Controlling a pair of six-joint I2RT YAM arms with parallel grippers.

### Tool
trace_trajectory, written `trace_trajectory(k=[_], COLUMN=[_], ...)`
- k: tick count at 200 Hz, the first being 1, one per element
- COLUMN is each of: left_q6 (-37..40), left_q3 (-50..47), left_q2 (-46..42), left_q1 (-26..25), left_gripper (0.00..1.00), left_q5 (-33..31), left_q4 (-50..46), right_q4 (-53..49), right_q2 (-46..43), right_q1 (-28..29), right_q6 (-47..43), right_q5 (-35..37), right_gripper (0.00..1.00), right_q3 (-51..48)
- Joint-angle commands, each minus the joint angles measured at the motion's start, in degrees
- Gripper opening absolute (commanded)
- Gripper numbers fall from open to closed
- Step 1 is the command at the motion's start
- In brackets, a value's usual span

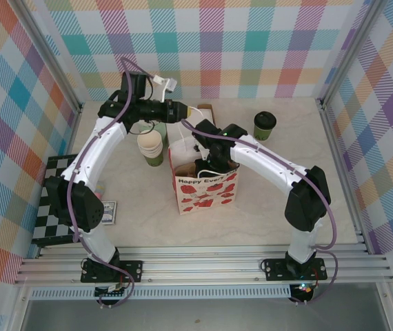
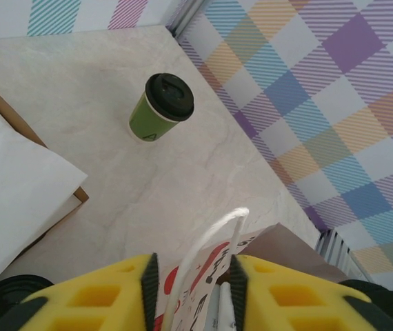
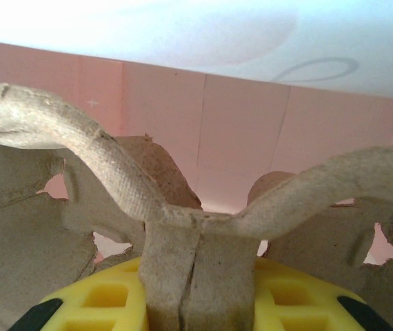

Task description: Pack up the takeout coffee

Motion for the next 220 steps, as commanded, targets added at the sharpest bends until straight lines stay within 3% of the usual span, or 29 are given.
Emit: trace_trajectory(k=[1,31,45,64,119,150,171,187,210,220], left_q6=[2.6,1.8,0.0,-1.9,-4.3,-4.4,-3.9,-2.6,-0.8,-0.2], left_q3=[3.2,4.6,4.5,4.4,1.7,0.6,0.6,0.6,-0.4,-1.2], left_q2=[0.6,0.9,0.4,-0.2,-1.2,-1.9,-1.9,-3.0,-6.2,-7.8], left_q1=[-0.3,-0.4,-0.5,-0.5,-0.6,-0.6,-0.5,-0.5,-0.4,-0.4], left_gripper=[0.27,0.12,0.00,0.00,0.00,0.00,0.13,0.16,0.21,0.29], left_q5=[0.0,-0.6,-2.3,-5.4,-2.0,-3.3,-2.4,-2.1,-5.9,-7.4], left_q4=[-2.1,-1.6,0.0,1.2,5.6,5.8,4.9,3.6,2.3,2.0], right_q4=[-0.6,0.1,0.2,-0.4,-0.5,-1.1,-1.8,-2.1,-2.1,-2.0], right_q2=[-2.0,-2.3,-1.9,-1.1,1.4,3.5,3.5,3.5,3.5,3.5], right_q1=[0.5,0.5,0.5,0.5,0.5,0.5,0.6,0.5,0.5,0.5], right_q6=[-0.7,-1.3,-1.5,-1.1,-1.2,-1.0,-1.0,-1.0,-1.0,-1.1], right_q5=[-0.2,0.2,0.5,1.0,1.2,0.1,0.2,0.2,0.0,-0.2], right_gripper=[0.20,0.19,0.19,0.19,0.20,0.19,0.19,0.19,0.19,0.19], right_q3=[0.1,-1.4,-2.1,-2.4,-3.4,-3.6,-2.9,-2.3,-2.2,-2.1])
